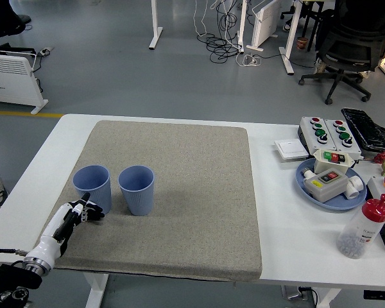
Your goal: Push cup pick cup insert cup
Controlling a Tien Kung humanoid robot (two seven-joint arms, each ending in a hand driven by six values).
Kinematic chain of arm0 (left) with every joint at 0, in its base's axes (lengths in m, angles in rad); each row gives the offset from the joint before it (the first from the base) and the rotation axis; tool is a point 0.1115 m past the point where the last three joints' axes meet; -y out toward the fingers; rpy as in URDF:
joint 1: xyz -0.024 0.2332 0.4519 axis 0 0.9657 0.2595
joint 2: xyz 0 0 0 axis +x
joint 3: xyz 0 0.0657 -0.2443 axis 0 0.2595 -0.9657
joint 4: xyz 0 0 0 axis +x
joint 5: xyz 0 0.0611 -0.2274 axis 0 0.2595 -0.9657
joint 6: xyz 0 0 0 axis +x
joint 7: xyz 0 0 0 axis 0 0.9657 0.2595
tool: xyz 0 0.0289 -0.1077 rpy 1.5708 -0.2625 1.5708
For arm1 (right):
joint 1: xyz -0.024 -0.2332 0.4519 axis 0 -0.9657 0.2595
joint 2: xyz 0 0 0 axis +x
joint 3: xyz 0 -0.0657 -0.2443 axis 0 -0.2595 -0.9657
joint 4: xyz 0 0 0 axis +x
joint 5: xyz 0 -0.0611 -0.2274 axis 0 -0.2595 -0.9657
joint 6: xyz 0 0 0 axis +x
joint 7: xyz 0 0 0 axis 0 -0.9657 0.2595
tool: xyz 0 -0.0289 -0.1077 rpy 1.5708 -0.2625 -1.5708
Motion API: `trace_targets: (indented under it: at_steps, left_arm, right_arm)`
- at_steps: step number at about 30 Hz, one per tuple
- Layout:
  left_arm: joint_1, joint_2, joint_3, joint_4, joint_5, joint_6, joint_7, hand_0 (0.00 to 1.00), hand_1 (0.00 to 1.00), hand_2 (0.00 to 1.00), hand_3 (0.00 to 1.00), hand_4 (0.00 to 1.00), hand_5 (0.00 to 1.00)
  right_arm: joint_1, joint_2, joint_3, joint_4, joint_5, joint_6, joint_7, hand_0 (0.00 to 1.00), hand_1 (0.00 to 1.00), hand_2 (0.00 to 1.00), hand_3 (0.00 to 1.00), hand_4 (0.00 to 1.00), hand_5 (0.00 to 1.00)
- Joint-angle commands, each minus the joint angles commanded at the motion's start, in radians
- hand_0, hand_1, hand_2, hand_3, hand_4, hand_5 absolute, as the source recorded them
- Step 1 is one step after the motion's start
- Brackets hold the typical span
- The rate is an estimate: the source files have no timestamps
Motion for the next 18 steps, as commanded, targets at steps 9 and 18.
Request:
trace_targets:
  at_steps: [9,18]
  left_arm:
    - [-0.051,-0.011,0.032,0.059,-0.022,0.011,-0.024,0.667,0.574,0.459,0.420,0.606,0.998]
    - [-0.123,-0.016,0.054,0.128,-0.036,0.024,-0.051,0.672,0.574,0.459,0.420,0.605,0.998]
  right_arm:
    - [-0.001,0.000,0.003,0.001,-0.008,0.000,-0.002,0.710,0.655,0.708,0.615,0.113,0.482]
    - [0.007,0.000,-0.002,0.001,0.000,0.000,0.001,0.710,0.655,0.709,0.615,0.113,0.483]
